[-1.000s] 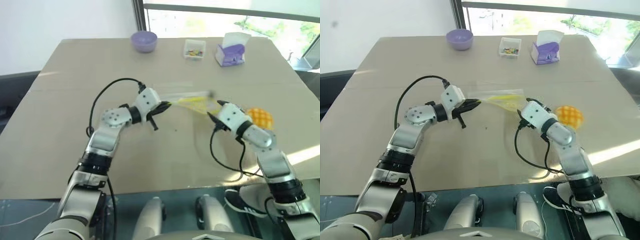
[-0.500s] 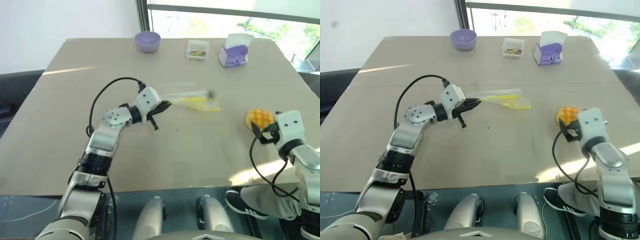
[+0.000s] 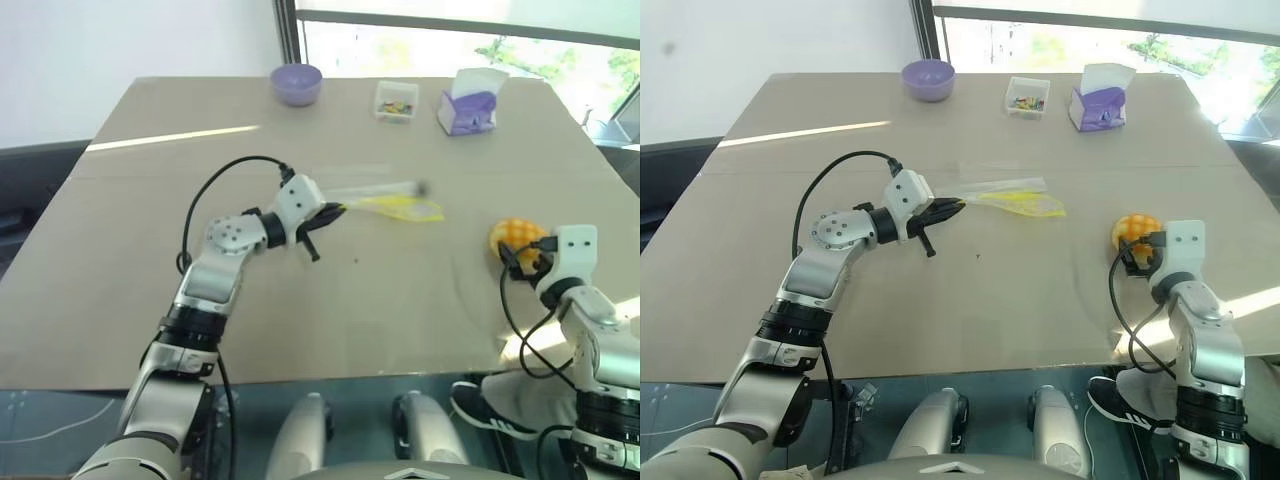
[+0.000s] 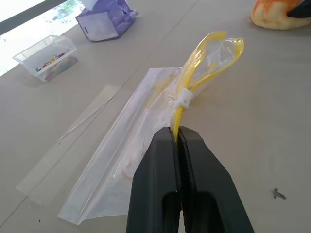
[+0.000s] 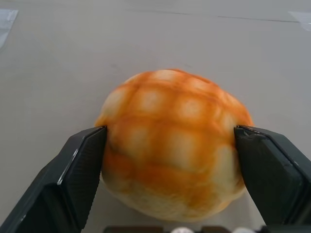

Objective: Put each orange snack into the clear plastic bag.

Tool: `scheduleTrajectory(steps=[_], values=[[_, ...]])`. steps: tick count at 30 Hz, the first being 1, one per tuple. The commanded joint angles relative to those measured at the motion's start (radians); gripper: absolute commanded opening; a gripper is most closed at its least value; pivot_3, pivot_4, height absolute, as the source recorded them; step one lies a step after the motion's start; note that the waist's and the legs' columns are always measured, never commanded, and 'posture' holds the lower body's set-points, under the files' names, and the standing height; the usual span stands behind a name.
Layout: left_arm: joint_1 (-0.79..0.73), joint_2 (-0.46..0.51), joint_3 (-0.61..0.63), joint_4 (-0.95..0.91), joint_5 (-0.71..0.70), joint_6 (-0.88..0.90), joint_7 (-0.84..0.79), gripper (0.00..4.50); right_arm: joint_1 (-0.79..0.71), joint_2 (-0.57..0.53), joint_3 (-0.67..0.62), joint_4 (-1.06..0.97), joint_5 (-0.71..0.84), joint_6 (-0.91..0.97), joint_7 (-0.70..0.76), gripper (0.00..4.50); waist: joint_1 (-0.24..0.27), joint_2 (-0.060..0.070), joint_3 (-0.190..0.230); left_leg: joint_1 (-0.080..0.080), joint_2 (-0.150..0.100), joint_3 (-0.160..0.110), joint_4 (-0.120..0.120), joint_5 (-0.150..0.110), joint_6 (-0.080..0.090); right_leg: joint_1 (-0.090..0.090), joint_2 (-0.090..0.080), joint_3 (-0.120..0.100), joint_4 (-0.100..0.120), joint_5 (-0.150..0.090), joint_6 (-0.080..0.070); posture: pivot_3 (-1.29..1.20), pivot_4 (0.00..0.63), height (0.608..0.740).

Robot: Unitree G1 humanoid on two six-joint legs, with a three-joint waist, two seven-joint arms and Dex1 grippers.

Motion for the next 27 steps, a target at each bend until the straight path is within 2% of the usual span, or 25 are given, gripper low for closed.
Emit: scheduleTrajectory(steps=[1,5,13,19,23,27], values=[[-0.011,0.008,0.007,-0.052,-0.003,-0.007,0.005,0.0,0.008,-0.007,-0.004,0.035,0.017,0.007,-0.009,3.18,0.0,0.0,0.0,0.0,0.0,0.0,0.0,0.0,0.0,0.0,0.0,0.0,0.0,0.0,0.0,0.0,0.15,0.737],[-0.01,0.007,0.011,-0.056,-0.008,0.0,0.007,0.0,0.016,-0.031,0.001,0.006,0.02,-0.017,0.002,1.39,0.0,0.0,0.0,0.0,0.0,0.0,0.0,0.0,0.0,0.0,0.0,0.0,0.0,0.0,0.0,0.0,0.15,0.737],[-0.02,0.0,0.012,-0.052,-0.012,0.007,0.008,0.0,0.009,-0.062,0.019,-0.242,0.164,0.008,0.107,1.39,-0.002,0.002,0.001,-0.001,0.0,0.0,0.001,0.0,0.0,0.0,0.0,0.0,0.0,0.0,0.0,0.0,0.15,0.737],[-0.026,-0.009,0.015,-0.06,-0.021,0.014,0.01,0.0,0.008,-0.097,0.118,-0.466,0.375,0.187,0.196,1.39,-0.001,0.002,0.001,-0.001,0.0,-0.001,0.001,0.0,0.001,0.0,0.0,0.0,0.0,0.0,0.0,0.0,0.15,0.737],[-0.016,-0.011,0.011,-0.083,-0.031,-0.014,-0.011,0.0,-0.036,-0.058,0.178,-0.462,0.438,0.255,0.161,1.39,0.0,0.002,0.001,-0.001,0.0,-0.001,0.001,-0.001,0.001,0.0,0.0,0.0,0.0,0.0,0.0,0.0,0.15,0.737],[0.01,-0.004,0.0,-0.115,-0.036,-0.036,-0.039,0.0,-0.101,-0.035,0.211,-0.367,0.423,0.263,0.135,1.39,0.0,0.002,0.001,-0.002,0.0,0.0,0.002,-0.001,0.001,0.0,0.0,0.0,0.0,0.0,0.0,0.0,0.15,0.737]])
